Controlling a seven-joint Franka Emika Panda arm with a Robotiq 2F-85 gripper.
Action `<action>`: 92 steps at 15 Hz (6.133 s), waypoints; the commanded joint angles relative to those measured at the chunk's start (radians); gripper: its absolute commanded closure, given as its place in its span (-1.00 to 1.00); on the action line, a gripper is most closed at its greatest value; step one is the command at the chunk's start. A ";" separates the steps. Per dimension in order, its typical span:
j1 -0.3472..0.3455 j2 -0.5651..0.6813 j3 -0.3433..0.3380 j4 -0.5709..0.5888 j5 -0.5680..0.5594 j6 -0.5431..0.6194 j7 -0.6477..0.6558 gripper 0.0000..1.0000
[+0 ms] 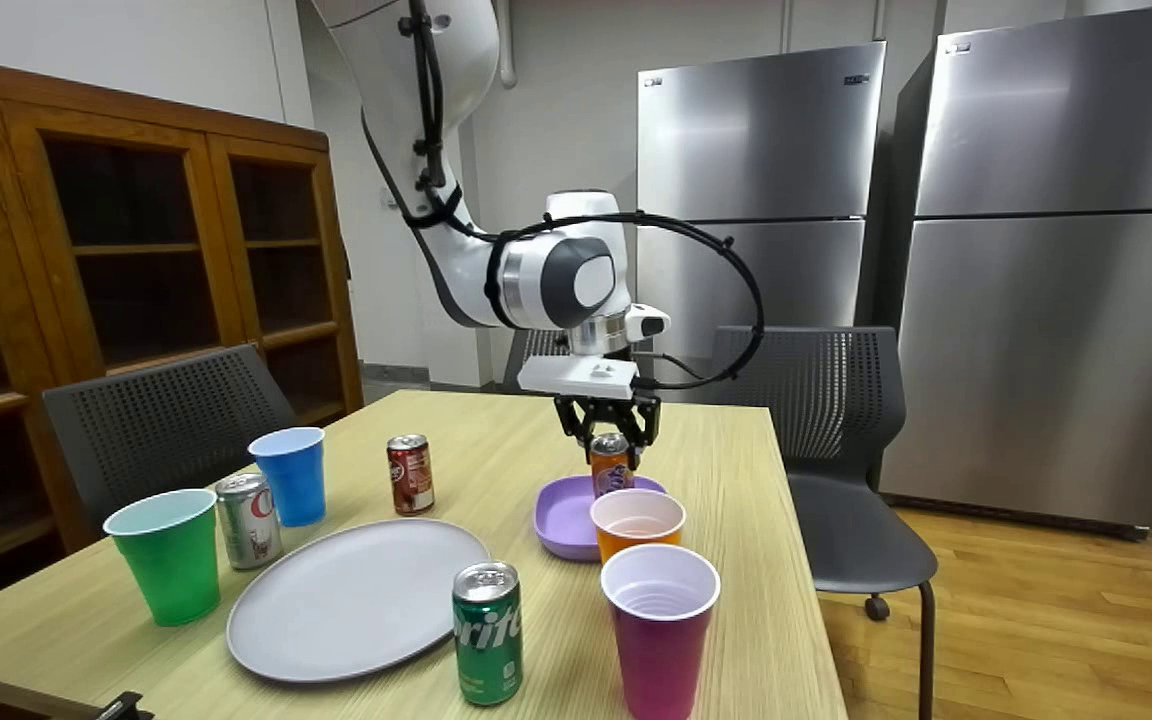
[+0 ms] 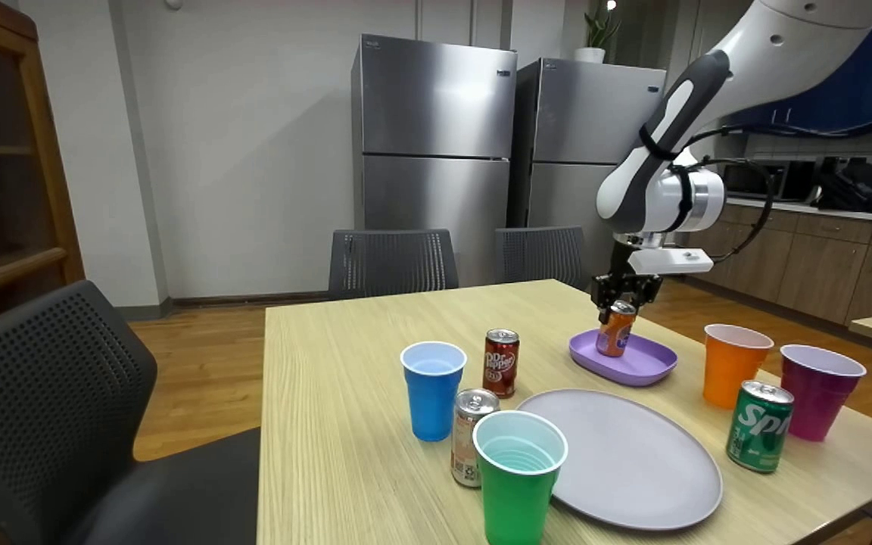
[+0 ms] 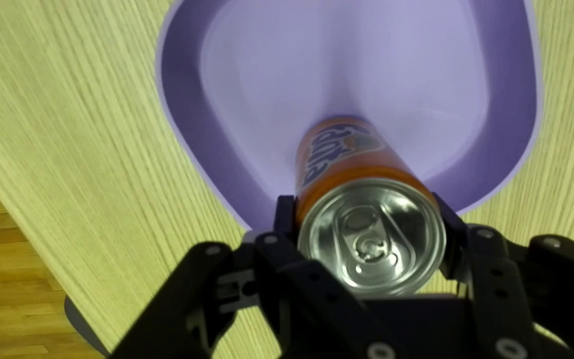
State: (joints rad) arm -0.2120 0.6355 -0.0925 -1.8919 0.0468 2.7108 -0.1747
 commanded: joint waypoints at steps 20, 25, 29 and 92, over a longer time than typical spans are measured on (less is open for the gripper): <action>-0.027 0.086 0.017 0.175 0.007 -0.151 0.023 0.23; -0.028 0.077 0.015 0.165 0.007 -0.161 0.023 -0.98; -0.032 0.059 0.014 0.146 0.008 -0.156 0.022 -1.00; -0.023 -0.360 -0.093 -0.495 -0.035 0.027 0.048 0.48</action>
State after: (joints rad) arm -0.2474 0.2714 -0.1715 -2.4008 0.0379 2.7355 -0.1562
